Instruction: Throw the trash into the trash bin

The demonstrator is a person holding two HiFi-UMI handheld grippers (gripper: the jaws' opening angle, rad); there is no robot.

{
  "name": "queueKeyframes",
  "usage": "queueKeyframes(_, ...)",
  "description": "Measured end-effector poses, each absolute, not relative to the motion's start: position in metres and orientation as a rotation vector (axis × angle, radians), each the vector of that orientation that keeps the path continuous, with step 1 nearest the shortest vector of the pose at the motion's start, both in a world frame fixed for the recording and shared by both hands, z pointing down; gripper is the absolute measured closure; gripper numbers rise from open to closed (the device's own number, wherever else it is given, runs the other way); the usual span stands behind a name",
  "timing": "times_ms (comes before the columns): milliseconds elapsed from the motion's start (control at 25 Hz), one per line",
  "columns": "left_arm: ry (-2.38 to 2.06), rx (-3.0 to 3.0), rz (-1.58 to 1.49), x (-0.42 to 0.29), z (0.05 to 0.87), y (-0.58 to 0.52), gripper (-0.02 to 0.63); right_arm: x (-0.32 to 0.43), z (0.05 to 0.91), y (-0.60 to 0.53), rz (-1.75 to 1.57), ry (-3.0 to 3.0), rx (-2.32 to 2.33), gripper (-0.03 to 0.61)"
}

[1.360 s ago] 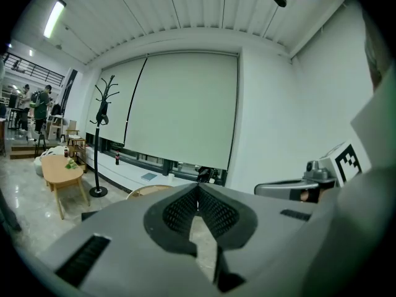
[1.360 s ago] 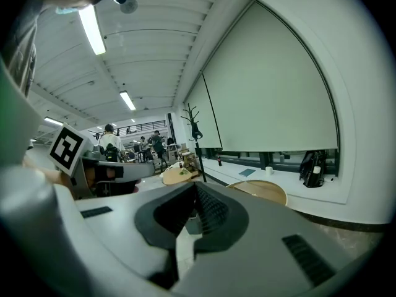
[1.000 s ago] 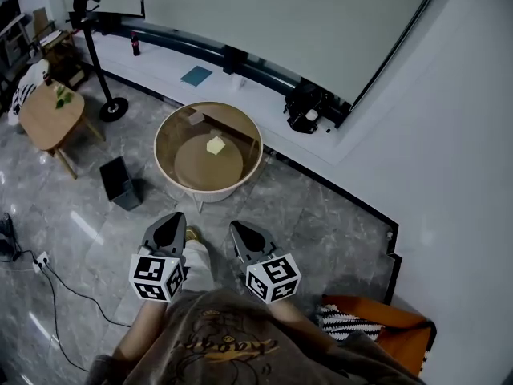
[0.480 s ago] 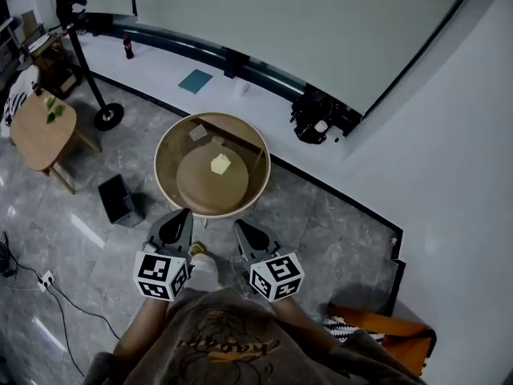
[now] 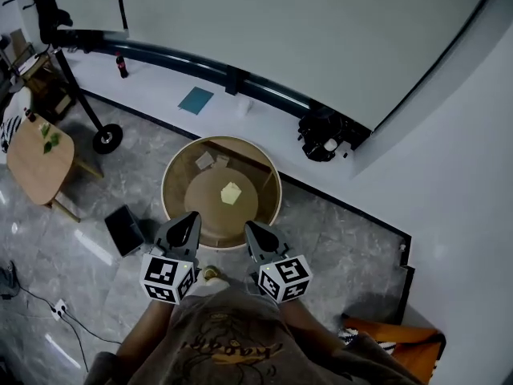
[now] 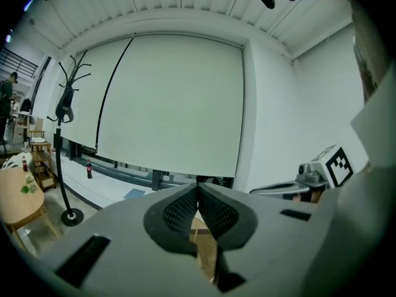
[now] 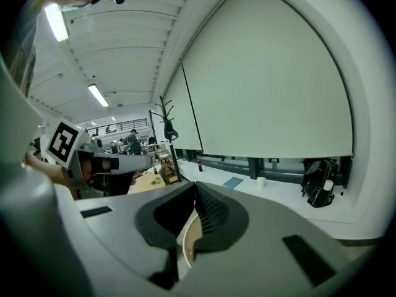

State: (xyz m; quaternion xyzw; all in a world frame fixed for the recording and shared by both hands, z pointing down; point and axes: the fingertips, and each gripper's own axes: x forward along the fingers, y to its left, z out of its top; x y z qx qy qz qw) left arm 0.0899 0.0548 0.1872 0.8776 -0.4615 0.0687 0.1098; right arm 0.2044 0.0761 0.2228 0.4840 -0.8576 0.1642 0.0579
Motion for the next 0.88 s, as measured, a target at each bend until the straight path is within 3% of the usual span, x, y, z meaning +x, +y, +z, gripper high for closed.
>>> queueKeyframes(880,-1.343,2.585,0.222,0.094,0.197,-0.065,0.594,0.209,0.224,-0.047,0.476,-2.586,1.475,0.56)
